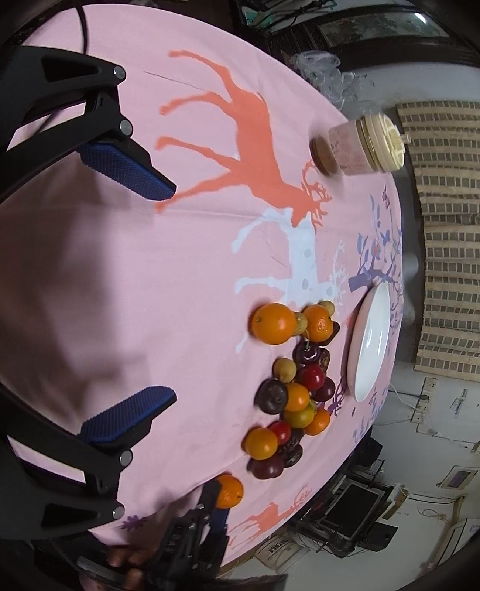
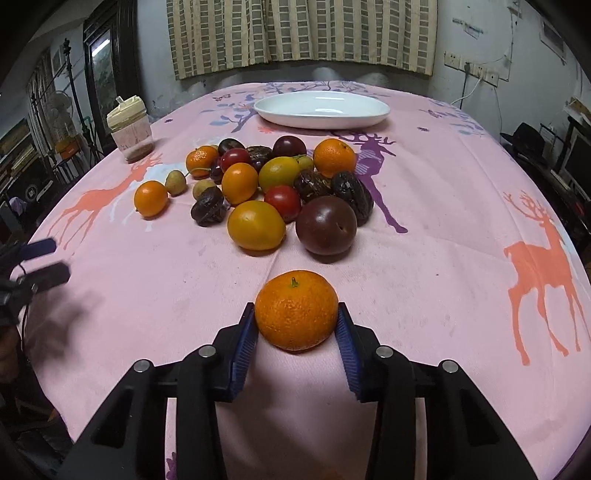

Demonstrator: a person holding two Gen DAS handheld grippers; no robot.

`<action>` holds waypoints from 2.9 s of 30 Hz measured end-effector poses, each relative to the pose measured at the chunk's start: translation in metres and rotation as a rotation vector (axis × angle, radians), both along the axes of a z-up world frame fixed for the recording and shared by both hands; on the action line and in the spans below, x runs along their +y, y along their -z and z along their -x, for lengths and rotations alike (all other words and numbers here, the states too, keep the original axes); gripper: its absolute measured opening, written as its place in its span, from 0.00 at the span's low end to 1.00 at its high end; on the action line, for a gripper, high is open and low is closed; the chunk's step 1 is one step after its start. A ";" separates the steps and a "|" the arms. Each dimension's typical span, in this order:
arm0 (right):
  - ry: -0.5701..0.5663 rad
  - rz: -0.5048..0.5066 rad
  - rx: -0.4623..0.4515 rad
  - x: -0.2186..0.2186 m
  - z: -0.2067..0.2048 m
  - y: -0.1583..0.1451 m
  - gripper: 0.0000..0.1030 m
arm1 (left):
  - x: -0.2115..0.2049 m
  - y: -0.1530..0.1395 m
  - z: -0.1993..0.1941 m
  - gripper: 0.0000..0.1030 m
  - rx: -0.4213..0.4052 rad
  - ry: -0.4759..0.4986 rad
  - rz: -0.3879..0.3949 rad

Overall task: Organize fruits
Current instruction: 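Grasp a mandarin with each tool and place both on the white plate, then grasp a mandarin with the right tool while the left tool grasps a small yellow fruit, both onto plate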

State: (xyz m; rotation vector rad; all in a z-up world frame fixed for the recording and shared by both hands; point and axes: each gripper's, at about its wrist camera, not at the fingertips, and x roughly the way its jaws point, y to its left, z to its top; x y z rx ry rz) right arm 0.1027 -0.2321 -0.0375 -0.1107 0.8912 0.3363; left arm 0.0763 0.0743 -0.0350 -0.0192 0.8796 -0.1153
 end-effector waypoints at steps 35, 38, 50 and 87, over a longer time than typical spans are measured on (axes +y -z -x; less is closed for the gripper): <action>-0.003 -0.205 -0.169 0.023 -0.212 -0.074 0.41 | -0.074 -0.068 -0.259 0.36 -0.006 0.224 0.060; 0.011 -0.202 -0.108 0.034 -0.262 -0.057 0.41 | -0.094 -0.052 -0.317 0.36 0.057 0.211 0.053; 0.005 -0.159 -0.060 0.032 -0.298 -0.034 0.63 | -0.084 -0.038 -0.345 0.86 0.015 0.066 -0.056; -0.004 -0.308 0.088 -0.011 -0.182 -0.021 0.42 | -0.034 0.005 -0.136 0.62 0.037 0.194 0.053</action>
